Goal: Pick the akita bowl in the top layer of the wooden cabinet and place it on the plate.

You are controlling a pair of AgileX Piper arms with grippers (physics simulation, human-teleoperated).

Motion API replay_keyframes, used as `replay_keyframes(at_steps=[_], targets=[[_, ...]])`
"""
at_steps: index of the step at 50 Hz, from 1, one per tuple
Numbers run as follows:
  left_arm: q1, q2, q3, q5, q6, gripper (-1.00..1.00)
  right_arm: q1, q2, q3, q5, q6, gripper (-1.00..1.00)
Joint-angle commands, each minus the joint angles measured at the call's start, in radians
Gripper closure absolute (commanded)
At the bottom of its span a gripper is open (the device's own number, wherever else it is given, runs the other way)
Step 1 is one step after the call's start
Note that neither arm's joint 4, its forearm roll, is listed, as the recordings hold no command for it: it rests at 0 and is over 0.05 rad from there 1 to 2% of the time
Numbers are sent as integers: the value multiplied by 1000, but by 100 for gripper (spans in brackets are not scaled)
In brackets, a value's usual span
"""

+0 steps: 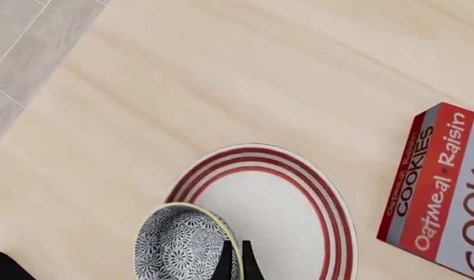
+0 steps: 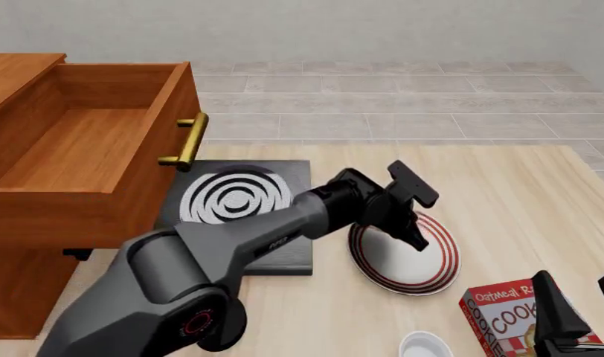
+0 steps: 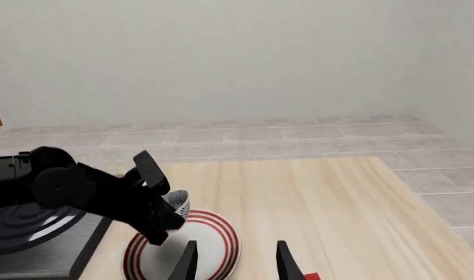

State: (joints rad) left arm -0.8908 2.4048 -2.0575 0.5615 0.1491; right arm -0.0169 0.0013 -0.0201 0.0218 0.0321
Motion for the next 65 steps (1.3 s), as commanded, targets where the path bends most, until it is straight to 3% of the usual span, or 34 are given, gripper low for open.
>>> replay_keyframes(at_steps=[1, 33, 40, 49, 50, 60, 65], targets=[[-6, 11, 0, -14, -13, 100, -2, 0, -1, 0, 2, -100], [-9, 23, 38, -45, -28, 100, 2, 38, -2, -35, -1, -100], [-15, 24, 42, -46, -35, 100, 1, 4, -2, -2, 0, -100], [-20, 27, 45, -48, -44, 100, 1, 86, -7, -79, -1, -100], [-19, 28, 43, -46, -46, -100, 1, 87, -7, -79, -1, -100], [-23, 26, 39, -41, -49, -100, 1, 183, -14, -170, -2, -100], [-25, 25, 32, -36, -55, -100, 1, 185, -14, -171, -1, -100]])
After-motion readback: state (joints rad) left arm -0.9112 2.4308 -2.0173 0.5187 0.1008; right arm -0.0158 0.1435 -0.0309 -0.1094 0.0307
